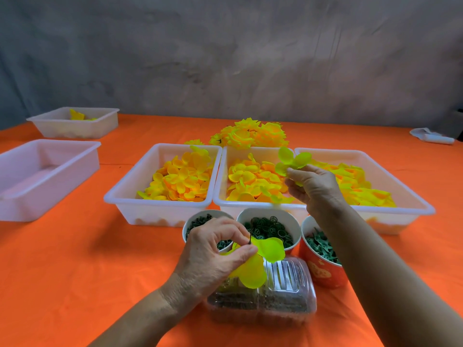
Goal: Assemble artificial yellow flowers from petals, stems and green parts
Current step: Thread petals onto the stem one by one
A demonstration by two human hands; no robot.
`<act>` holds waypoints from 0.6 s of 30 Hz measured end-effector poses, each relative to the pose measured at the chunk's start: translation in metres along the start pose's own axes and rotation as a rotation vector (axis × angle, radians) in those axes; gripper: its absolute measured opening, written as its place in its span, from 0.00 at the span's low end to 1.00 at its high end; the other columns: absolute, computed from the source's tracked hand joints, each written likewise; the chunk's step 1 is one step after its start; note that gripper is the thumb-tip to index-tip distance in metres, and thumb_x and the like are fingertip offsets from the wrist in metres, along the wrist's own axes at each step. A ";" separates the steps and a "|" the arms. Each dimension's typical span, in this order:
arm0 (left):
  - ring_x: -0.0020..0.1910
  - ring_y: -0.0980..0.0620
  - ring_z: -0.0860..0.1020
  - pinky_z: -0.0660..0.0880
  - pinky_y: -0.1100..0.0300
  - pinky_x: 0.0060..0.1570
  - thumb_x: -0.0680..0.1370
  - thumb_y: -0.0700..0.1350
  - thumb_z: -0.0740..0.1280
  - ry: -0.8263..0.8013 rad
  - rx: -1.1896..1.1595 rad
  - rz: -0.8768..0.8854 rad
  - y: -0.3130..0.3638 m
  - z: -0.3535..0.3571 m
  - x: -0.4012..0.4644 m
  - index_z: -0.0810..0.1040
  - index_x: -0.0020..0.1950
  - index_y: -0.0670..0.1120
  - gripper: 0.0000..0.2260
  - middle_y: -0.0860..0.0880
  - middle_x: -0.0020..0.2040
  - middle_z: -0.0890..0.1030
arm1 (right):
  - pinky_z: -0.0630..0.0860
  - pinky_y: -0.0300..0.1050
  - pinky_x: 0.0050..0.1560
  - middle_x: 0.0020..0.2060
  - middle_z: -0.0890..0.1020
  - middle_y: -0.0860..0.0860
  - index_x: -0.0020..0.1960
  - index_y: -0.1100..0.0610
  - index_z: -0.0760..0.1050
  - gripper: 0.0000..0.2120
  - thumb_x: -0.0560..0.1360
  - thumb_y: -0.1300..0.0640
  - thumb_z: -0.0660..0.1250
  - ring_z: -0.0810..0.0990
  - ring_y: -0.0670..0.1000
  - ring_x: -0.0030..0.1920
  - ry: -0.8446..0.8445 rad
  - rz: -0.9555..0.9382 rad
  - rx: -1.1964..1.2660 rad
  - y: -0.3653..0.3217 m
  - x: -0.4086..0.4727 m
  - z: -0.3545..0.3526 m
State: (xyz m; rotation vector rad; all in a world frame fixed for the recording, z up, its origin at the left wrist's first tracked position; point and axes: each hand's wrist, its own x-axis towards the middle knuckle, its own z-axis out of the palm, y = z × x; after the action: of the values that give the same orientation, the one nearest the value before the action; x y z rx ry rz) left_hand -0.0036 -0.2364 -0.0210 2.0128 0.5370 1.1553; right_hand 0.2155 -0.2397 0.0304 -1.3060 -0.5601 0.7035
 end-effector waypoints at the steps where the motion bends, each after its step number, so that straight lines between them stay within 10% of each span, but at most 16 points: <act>1: 0.41 0.58 0.80 0.74 0.67 0.46 0.66 0.44 0.74 0.002 -0.002 -0.003 0.000 0.000 0.000 0.80 0.32 0.49 0.05 0.53 0.38 0.82 | 0.73 0.40 0.36 0.31 0.79 0.50 0.38 0.55 0.77 0.07 0.72 0.65 0.69 0.77 0.47 0.32 -0.018 0.006 -0.025 0.000 -0.004 0.001; 18: 0.45 0.59 0.81 0.73 0.67 0.49 0.66 0.45 0.74 -0.011 0.001 -0.047 0.001 -0.004 -0.003 0.83 0.37 0.49 0.02 0.56 0.41 0.83 | 0.74 0.32 0.32 0.34 0.82 0.51 0.41 0.56 0.81 0.03 0.71 0.62 0.70 0.78 0.45 0.33 -0.282 -0.056 -0.086 -0.011 -0.077 0.009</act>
State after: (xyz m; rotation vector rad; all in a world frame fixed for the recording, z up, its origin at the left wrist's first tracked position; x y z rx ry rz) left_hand -0.0083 -0.2379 -0.0203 1.9958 0.5760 1.1151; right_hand 0.1586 -0.2913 0.0443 -1.2734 -0.8594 0.8309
